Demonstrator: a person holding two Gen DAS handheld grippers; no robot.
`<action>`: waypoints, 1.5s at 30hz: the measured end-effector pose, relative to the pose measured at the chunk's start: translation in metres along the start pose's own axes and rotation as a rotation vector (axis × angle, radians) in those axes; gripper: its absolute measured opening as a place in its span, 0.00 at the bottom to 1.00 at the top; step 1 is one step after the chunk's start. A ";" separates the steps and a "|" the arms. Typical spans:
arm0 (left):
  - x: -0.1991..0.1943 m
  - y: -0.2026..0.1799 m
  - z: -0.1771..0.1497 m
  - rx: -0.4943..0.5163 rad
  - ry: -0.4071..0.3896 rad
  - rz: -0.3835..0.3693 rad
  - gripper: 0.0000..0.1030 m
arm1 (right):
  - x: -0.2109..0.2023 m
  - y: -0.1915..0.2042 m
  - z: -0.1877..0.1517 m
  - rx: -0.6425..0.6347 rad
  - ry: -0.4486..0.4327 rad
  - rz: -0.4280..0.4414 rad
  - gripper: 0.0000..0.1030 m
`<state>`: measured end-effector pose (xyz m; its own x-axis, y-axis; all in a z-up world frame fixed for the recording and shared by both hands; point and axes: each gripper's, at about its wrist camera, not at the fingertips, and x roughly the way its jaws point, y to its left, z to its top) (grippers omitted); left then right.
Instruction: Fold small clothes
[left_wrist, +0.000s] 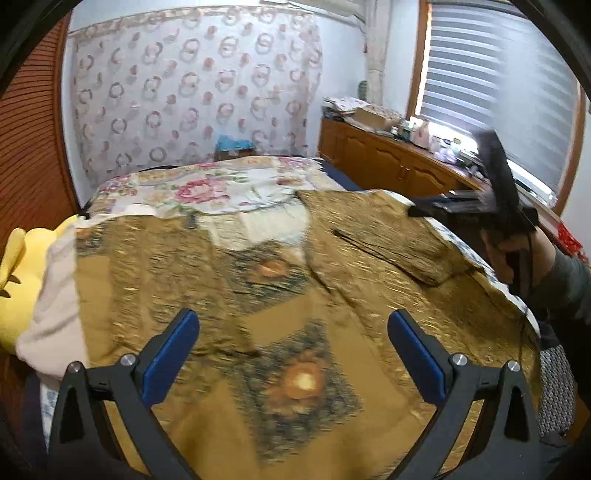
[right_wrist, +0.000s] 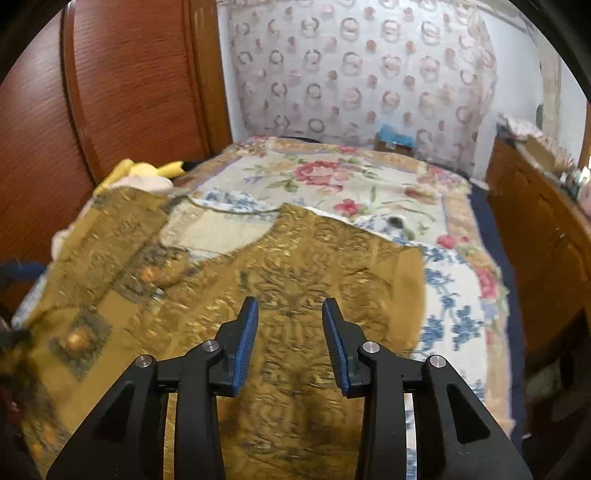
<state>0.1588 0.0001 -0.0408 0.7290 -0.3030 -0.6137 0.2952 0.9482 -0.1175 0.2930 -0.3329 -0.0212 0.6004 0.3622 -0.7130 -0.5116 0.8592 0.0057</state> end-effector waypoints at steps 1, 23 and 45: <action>0.000 0.008 0.001 -0.007 0.002 0.013 1.00 | 0.003 -0.004 -0.002 0.000 0.011 -0.005 0.38; 0.046 0.156 0.027 -0.115 0.074 0.251 0.97 | 0.048 -0.025 -0.033 -0.017 0.123 -0.022 0.55; 0.076 0.200 0.045 -0.177 0.103 0.239 0.60 | 0.049 -0.022 -0.025 0.026 0.147 0.001 0.73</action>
<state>0.3005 0.1621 -0.0761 0.6955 -0.0666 -0.7154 0.0042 0.9961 -0.0887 0.3181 -0.3436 -0.0738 0.5020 0.3081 -0.8082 -0.4948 0.8687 0.0238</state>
